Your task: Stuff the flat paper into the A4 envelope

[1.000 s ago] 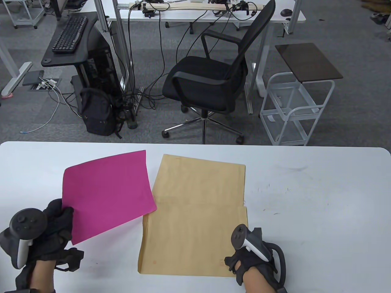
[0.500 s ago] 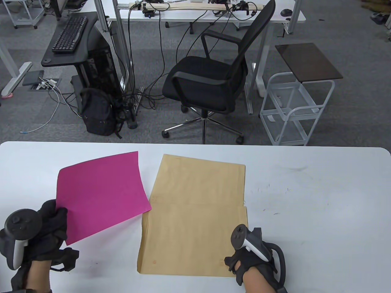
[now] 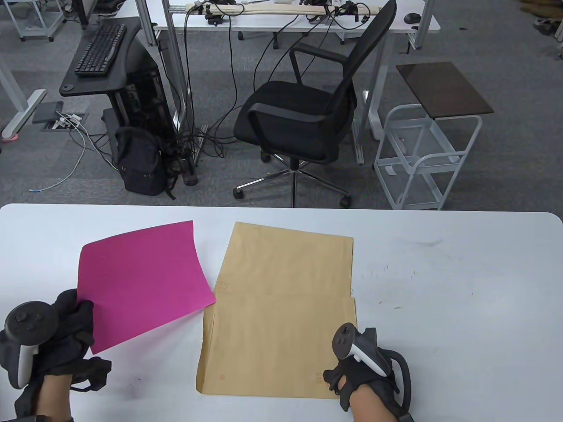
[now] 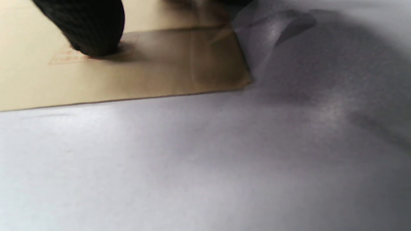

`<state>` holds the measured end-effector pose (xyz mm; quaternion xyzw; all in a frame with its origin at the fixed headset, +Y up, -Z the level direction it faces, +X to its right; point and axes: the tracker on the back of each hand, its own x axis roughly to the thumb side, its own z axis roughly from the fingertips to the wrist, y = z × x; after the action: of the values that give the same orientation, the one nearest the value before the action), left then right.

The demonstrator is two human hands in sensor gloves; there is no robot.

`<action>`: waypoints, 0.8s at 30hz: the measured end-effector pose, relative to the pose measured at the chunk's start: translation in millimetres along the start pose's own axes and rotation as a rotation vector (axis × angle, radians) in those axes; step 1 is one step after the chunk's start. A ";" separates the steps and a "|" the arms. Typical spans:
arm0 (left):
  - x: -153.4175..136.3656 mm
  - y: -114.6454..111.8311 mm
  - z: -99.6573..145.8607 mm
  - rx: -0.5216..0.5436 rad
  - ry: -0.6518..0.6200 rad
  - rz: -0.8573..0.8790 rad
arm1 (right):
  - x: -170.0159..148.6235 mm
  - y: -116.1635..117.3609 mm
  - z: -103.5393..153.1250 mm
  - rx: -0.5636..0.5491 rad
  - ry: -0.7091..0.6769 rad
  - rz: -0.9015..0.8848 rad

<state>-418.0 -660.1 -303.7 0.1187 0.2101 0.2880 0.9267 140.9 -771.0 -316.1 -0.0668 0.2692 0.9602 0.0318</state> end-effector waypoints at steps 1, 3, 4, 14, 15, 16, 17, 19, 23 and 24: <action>-0.7 -0.1 -0.2 0.007 0.009 -0.001 | 0.1 0.0 0.0 0.000 0.000 0.000; -1.7 0.1 -0.9 0.005 0.005 -0.010 | 0.1 0.0 0.1 0.001 0.000 0.000; -2.1 0.2 -1.1 0.001 0.007 -0.008 | 0.2 0.1 0.1 0.000 0.000 -0.001; -6.9 -1.6 -3.6 -0.040 0.031 0.056 | 0.2 0.2 0.2 0.002 -0.001 -0.001; -7.8 -1.5 -3.9 -0.043 0.034 0.063 | 0.2 0.2 0.2 0.002 -0.001 0.000; -9.3 -1.1 -4.7 -0.045 0.038 0.064 | 0.2 0.2 0.1 0.002 -0.001 0.000; -10.4 -0.9 -5.1 -0.047 0.041 0.066 | 0.2 0.2 0.1 0.002 -0.001 0.000; -12.7 -0.8 -6.1 -0.055 0.049 0.082 | 0.2 0.2 0.1 0.002 -0.001 0.000; -15.9 0.2 -7.2 -0.070 0.061 0.118 | 0.2 0.2 0.0 0.002 -0.002 -0.003; -16.4 0.5 -7.4 -0.071 0.062 0.120 | 0.2 0.3 0.0 0.002 -0.002 -0.003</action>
<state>-433.9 -668.5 -304.8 0.0894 0.2209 0.3539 0.9044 140.7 -771.2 -315.9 -0.0663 0.2701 0.9599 0.0336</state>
